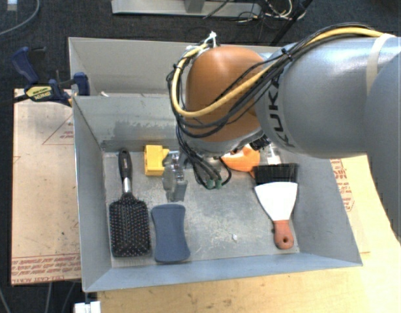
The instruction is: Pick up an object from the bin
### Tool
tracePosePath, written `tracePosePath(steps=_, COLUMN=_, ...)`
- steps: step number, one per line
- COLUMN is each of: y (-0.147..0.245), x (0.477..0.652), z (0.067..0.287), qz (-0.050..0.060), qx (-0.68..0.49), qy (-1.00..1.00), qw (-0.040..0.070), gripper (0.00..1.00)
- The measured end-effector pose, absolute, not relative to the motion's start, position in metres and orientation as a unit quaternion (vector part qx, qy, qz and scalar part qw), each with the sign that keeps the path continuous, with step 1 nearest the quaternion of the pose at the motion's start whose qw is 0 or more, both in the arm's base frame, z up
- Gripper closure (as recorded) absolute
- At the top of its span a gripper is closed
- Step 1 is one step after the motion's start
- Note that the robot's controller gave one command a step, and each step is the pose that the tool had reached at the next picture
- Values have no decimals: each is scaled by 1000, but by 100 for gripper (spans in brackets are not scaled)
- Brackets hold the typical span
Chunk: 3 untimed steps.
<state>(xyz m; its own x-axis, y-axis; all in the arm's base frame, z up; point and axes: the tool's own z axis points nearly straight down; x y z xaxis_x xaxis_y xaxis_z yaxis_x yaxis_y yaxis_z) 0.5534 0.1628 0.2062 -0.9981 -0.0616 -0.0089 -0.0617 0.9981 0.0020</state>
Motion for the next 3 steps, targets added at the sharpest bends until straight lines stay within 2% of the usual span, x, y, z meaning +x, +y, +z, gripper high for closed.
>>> tracePosePath(steps=1, y=163, x=539, z=155, qz=1, qx=-55, qy=998, qw=3, gripper=100)
tracePosePath(steps=2, y=181, x=523, z=103, qz=1, qx=-102, qy=995, qw=4, gripper=0)
tracePosePath(steps=3, y=180, x=523, z=103, qz=1, qx=-102, qy=995, qw=4, gripper=0)
